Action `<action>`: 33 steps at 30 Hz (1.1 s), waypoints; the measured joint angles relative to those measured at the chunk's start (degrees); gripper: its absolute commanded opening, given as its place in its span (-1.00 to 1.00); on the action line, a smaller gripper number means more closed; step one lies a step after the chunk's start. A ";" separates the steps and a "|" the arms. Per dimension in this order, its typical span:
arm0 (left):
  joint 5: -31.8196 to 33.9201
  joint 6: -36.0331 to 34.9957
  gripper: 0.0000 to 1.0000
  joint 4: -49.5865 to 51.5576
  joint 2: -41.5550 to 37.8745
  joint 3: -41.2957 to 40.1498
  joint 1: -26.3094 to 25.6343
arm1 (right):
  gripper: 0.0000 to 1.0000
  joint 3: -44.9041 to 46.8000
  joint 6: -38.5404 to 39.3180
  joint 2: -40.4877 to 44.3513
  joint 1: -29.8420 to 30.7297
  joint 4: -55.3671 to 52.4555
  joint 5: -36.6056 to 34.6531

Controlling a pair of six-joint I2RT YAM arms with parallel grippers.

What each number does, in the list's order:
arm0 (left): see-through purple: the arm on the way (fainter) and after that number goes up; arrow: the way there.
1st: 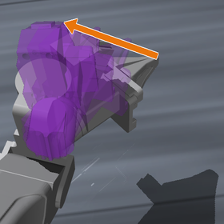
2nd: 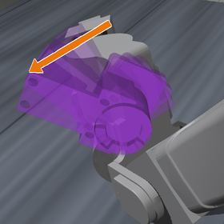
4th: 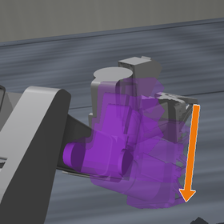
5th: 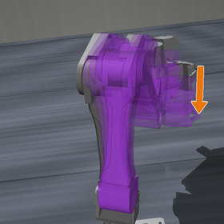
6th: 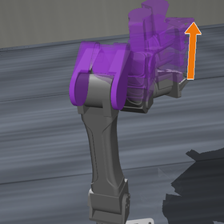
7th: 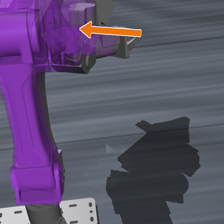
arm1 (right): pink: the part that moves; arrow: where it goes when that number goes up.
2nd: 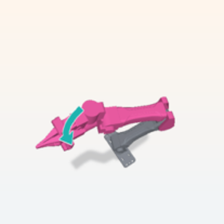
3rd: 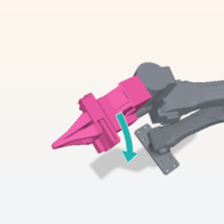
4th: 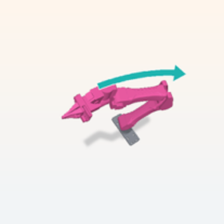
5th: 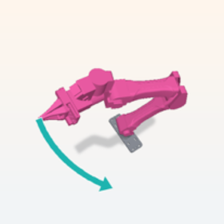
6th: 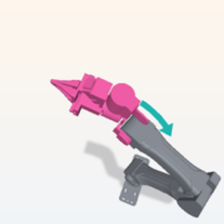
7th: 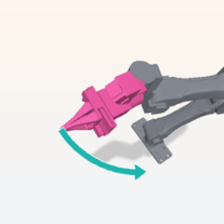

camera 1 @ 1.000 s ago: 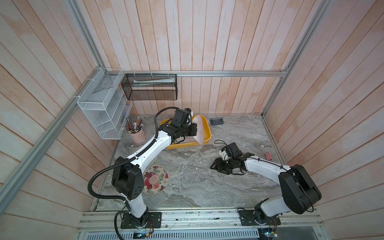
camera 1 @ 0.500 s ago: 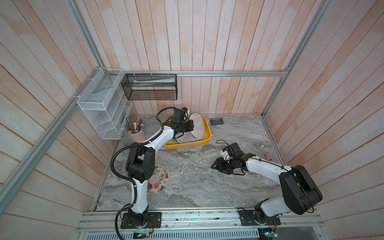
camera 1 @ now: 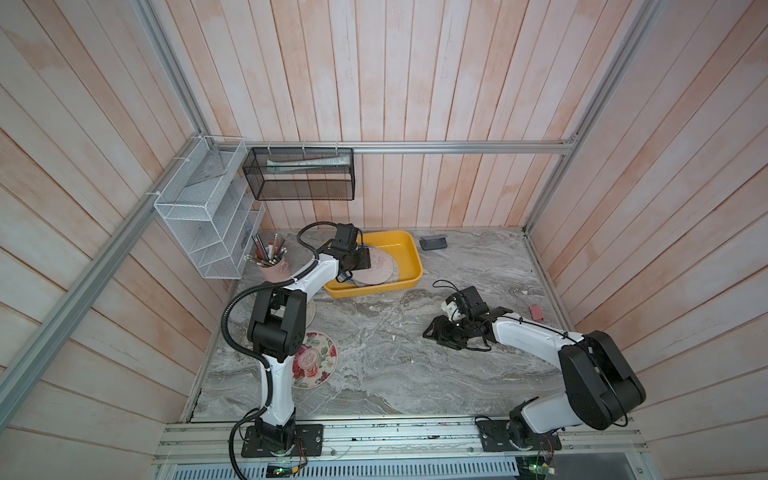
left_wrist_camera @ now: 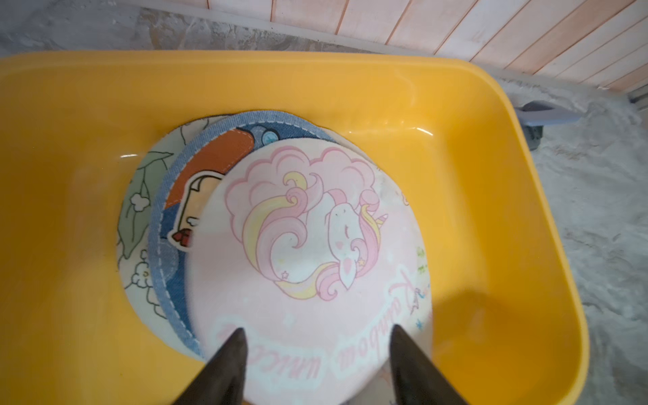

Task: Put the coasters into the storage box
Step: Place the coaster in the storage box.

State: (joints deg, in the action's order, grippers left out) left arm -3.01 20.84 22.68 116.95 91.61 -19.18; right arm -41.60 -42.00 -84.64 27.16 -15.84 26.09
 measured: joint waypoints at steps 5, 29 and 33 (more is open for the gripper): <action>1.64 -0.07 0.52 0.00 -0.90 -2.67 0.00 | 0.20 -0.02 0.00 0.00 0.00 0.00 0.00; -0.96 9.88 0.49 6.86 -39.52 -39.06 0.52 | 0.22 -2.19 2.69 0.00 -0.26 -0.48 0.57; -0.66 13.27 0.43 10.05 -43.23 -44.57 3.34 | 0.22 -3.08 3.48 -0.15 -0.33 -0.68 0.87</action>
State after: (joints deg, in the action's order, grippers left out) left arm -3.66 34.11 32.73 73.71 47.05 -15.84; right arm -44.69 -38.52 -84.79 26.83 -16.51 26.96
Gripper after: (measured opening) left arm 0.730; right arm 0.609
